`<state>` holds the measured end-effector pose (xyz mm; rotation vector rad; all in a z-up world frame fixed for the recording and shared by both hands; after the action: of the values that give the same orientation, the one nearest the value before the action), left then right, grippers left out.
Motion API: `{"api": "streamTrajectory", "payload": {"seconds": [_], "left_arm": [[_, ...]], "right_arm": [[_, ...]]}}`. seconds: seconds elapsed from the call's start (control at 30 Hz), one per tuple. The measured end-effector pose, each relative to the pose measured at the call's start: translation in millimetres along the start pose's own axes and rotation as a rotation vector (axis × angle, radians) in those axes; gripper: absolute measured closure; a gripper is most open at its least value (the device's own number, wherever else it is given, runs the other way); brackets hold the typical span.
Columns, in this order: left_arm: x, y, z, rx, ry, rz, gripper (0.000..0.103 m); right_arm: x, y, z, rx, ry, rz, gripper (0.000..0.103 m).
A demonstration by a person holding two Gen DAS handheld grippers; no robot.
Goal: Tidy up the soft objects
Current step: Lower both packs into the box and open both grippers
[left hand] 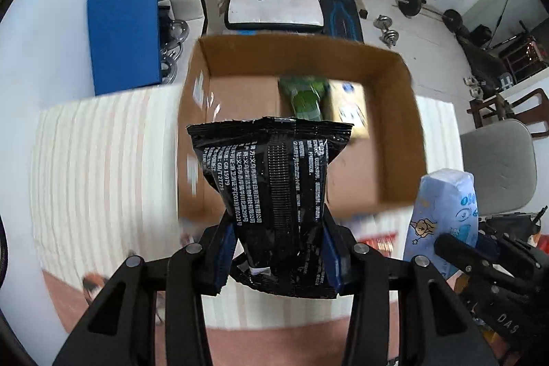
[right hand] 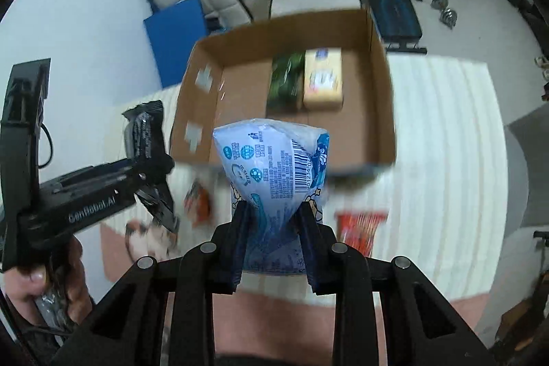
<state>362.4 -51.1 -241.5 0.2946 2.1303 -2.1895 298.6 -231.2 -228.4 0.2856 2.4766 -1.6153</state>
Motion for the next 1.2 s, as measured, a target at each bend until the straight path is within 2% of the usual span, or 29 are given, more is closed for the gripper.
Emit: {"api": "streamTrajectory", "payload": {"seconds": [0.1, 0.3, 0.53, 0.73, 0.83, 0.9, 0.93, 0.97, 1.03, 1.07, 1.1, 1.13, 1.2], "left_arm": [[-36, 29, -4, -0.019, 0.005, -0.044, 0.062], [-80, 102, -1, -0.065, 0.03, -0.14, 0.062], [-104, 169, 3, -0.064, 0.036, -0.238, 0.062], [-115, 195, 10, -0.052, 0.054, -0.282, 0.062], [-120, 200, 12, -0.064, 0.06, -0.317, 0.058], [-121, 197, 10, -0.057, 0.037, -0.342, 0.055], [-122, 195, 10, -0.042, 0.028, -0.345, 0.055], [-123, 190, 9, -0.029, 0.018, -0.341, 0.054], [-128, 178, 8, -0.019, 0.012, -0.312, 0.034], [-131, 170, 8, -0.018, 0.016, -0.291, 0.019], [-131, 162, 8, -0.021, 0.026, -0.268, 0.012], [-131, 155, 9, -0.026, 0.034, -0.253, 0.012], [-125, 138, 8, -0.038, 0.046, -0.218, 0.01]], "right_arm": [[-36, 32, 15, 0.046, 0.02, -0.029, 0.073], [-61, 111, 35, 0.136, 0.044, -0.126, 0.073], [-58, 170, 55, 0.199, 0.059, -0.226, 0.073], [-55, 200, 65, 0.23, 0.06, -0.275, 0.073], [-52, 206, 67, 0.228, 0.073, -0.291, 0.072], [-51, 205, 65, 0.223, 0.078, -0.304, 0.068], [-52, 203, 64, 0.217, 0.082, -0.301, 0.058], [-53, 199, 62, 0.21, 0.081, -0.289, 0.04], [-56, 188, 58, 0.204, 0.087, -0.267, 0.023], [-58, 184, 56, 0.202, 0.087, -0.259, 0.023], [-60, 178, 53, 0.198, 0.083, -0.248, 0.023], [-61, 171, 51, 0.193, 0.086, -0.236, 0.022], [-63, 163, 47, 0.195, 0.086, -0.224, 0.013]]}}
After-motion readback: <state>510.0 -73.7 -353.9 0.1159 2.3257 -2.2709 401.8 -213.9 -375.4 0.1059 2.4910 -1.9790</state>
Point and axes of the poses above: each gripper's, at about its wrist camera, not at the fingertips, and y roughly the way its jaws point, z to its right, x to its underside, the point moved 5 cm from there along y, roughly the way its jaws point, and after that the axes turned 5 degrees about -x, right-handed, at the moved point
